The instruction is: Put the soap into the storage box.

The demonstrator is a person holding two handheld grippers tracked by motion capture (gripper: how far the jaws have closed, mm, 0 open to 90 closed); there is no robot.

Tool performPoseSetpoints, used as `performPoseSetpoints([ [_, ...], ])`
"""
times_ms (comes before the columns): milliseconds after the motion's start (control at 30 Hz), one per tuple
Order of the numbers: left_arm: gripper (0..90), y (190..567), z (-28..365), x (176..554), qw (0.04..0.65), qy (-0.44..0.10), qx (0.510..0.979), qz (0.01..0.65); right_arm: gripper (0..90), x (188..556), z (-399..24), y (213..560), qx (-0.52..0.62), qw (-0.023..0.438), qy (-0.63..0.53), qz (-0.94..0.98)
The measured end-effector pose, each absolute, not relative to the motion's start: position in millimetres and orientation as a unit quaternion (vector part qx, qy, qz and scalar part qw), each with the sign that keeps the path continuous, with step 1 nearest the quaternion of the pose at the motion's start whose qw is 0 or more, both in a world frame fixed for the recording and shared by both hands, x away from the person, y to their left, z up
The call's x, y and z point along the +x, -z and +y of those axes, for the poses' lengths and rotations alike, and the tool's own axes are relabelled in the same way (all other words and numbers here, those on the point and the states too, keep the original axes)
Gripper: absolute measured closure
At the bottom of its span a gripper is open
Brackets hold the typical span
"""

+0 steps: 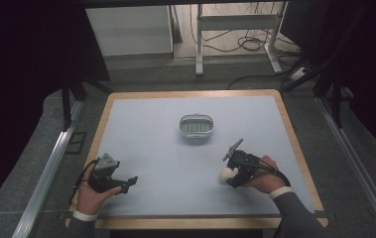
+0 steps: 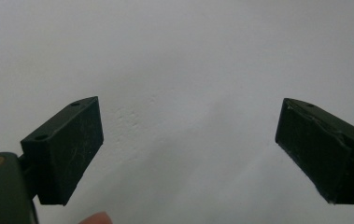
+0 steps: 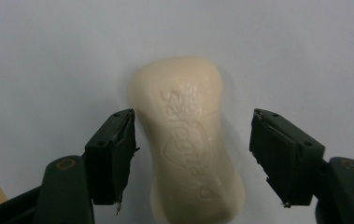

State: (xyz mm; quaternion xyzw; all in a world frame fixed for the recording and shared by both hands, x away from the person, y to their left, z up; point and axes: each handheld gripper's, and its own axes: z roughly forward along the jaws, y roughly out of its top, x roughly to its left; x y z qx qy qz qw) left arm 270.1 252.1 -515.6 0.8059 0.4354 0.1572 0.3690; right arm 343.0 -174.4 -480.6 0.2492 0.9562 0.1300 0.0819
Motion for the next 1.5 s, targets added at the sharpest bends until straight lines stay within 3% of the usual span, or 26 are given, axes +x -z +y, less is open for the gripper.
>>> performPoseSetpoints([
  [167,8.1,516,251,271,0.367,-0.157,0.807,0.435,35.9,344,-175,486,0.242,0.074,-0.113,0.961],
  [200,8.1,516,251,271,0.367,-0.157,0.808,0.435,40.9,344,-174,488,0.24,0.067,-0.108,0.962],
  [367,8.1,515,252,270,0.369,-0.157,0.806,0.436,48.9,347,-174,489,0.235,0.061,-0.105,0.964],
  [1500,8.1,515,254,270,0.37,-0.157,0.805,0.436,49.5,356,-176,452,0.236,0.098,-0.132,0.958],
])
